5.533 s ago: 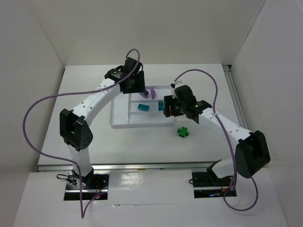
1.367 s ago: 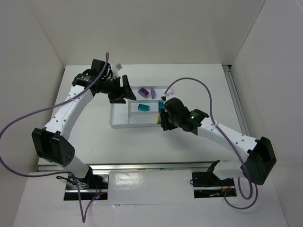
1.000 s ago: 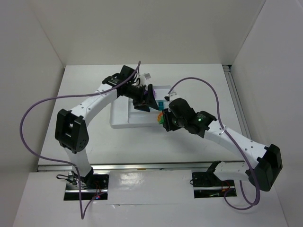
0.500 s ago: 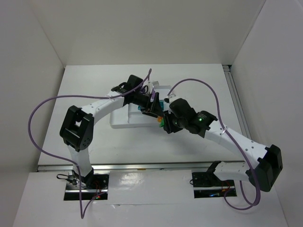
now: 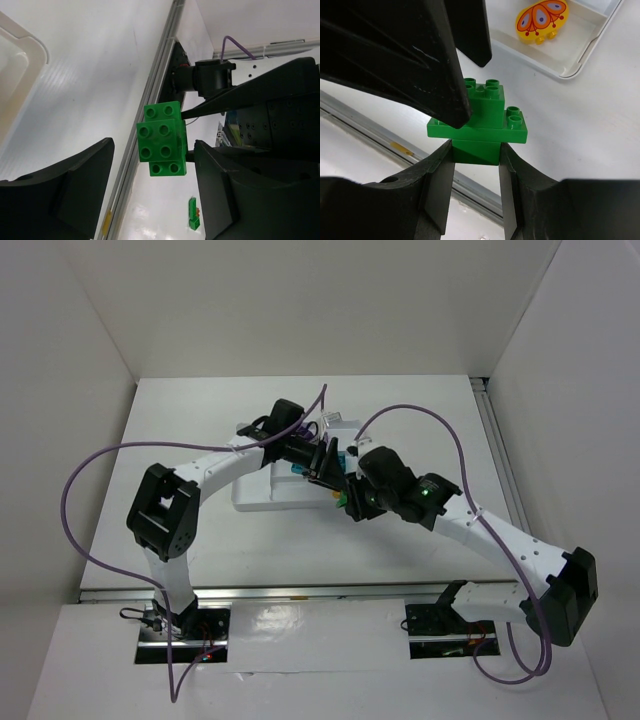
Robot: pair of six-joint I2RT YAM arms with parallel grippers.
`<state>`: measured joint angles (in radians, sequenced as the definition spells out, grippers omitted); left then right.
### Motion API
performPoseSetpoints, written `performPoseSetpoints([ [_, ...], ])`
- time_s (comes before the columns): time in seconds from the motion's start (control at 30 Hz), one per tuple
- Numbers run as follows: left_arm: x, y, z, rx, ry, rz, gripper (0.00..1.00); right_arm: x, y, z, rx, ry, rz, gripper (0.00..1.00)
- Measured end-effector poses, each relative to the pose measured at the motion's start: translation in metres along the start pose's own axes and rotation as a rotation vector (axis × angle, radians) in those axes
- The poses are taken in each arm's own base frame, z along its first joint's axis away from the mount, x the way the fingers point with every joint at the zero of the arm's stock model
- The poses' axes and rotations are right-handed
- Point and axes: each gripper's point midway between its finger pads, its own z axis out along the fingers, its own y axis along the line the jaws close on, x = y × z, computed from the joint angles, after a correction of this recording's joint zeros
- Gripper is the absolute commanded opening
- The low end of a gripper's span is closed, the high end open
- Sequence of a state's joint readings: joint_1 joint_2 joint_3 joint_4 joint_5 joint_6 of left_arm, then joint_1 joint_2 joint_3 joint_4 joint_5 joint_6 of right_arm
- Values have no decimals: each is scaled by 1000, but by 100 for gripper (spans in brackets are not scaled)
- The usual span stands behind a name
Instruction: Sort the legos into containers by color
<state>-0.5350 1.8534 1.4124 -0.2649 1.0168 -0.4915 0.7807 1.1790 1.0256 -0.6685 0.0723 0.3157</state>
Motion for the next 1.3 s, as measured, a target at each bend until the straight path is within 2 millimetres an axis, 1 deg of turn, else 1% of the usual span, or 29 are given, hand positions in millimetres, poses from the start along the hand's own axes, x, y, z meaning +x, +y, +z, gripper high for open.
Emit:
performPoseSetpoints([
  [0.07,1,-3,0,19,7,7,67,-2,0,-1,2,-5,0,16],
  [0.17,3,-7,0,44,18,22,65,-3,0,-1,3,-9,1,16],
  [0.27,8,-11,1,65,33,23,76,-4,-1,-1,7,-11,1,16],
  [0.33,10,-12,2,74,41,20,77,-4,-1,-1,7,-11,1,16],
  [0.43,12,-14,2,91,49,21,72,-4,-1,-1,8,-10,1,16],
  [0.5,13,-17,1,105,55,20,65,-4,-1,-2,11,-11,1,16],
  [0.53,13,-17,1,107,56,22,63,-5,-2,-2,13,-12,1,16],
  [0.63,13,-16,1,109,56,20,61,-6,-2,-2,17,-17,1,16],
  [0.73,12,-15,1,109,56,18,61,-7,-3,-2,22,-19,1,16],
  [0.87,14,-12,2,112,62,10,49,-7,-4,-2,27,-21,1,16],
  [0.9,14,-11,3,111,63,6,37,-7,-4,-2,28,-20,0,16],
  [0.93,14,-11,3,111,63,0,29,-6,-4,-3,29,-18,0,16],
  [0.97,13,-11,3,110,63,1,24,-4,-5,-3,32,-11,-3,16],
  [1.0,13,-11,3,111,63,1,20,-5,-6,-3,35,-12,-5,16],
  [1.03,12,-10,3,110,62,4,20,-5,-6,-3,38,-13,-6,16],
  [1.07,11,-11,3,110,61,4,22,-5,-7,-3,41,-15,-8,16],
  [1.13,9,-11,4,109,59,5,33,-6,-8,-3,46,-18,-11,16],
  [1.17,8,-11,4,109,59,6,45,-6,-8,-3,48,-20,-11,16],
  [1.27,7,-11,5,114,62,2,58,-7,-9,-3,53,-23,-13,16],
  [1.3,7,-12,5,119,65,0,59,-7,-9,-3,53,-23,-15,16],
])
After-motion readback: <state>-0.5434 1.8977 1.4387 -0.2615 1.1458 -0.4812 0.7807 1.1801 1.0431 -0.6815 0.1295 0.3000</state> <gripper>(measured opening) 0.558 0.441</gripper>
